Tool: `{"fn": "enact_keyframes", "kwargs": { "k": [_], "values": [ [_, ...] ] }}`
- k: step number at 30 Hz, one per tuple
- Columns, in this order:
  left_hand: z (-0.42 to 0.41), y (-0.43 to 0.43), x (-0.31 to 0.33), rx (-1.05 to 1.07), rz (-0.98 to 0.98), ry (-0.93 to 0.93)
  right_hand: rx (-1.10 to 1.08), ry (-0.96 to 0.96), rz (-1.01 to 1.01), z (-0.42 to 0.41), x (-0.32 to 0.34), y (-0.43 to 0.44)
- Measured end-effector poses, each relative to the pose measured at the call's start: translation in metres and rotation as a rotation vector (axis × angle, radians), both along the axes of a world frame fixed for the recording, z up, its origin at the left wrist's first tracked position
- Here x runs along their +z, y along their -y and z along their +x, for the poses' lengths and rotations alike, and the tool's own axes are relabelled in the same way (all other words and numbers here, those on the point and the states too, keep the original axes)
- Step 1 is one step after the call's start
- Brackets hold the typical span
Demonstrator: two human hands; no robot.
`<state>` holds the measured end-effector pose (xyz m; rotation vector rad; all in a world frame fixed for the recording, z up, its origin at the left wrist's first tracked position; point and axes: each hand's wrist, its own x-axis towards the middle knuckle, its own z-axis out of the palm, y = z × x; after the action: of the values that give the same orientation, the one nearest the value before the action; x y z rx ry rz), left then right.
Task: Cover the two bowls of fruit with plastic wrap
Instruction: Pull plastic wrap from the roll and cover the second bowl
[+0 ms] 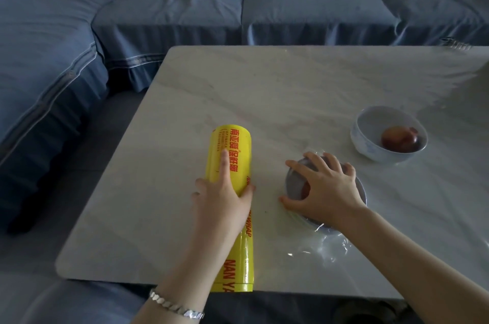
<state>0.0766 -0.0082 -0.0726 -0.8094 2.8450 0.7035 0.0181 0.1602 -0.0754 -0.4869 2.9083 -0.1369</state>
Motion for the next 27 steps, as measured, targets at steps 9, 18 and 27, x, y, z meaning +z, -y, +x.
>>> {"fn": "enact_keyframes", "kwargs": {
  "k": [9, 18, 27],
  "values": [
    [-0.002, 0.004, -0.003, 0.006, -0.043, 0.013, -0.006, 0.048, -0.004, 0.001, 0.003, 0.002],
    [-0.026, 0.003, -0.001, -0.054, -0.080, -0.070, 0.024, 0.126, -0.302, -0.038, 0.017, 0.055],
    [-0.024, 0.004, -0.004, -0.037, -0.071, -0.114, 0.101, 0.360, -0.135, -0.059, 0.015, 0.077]
  ]
}}
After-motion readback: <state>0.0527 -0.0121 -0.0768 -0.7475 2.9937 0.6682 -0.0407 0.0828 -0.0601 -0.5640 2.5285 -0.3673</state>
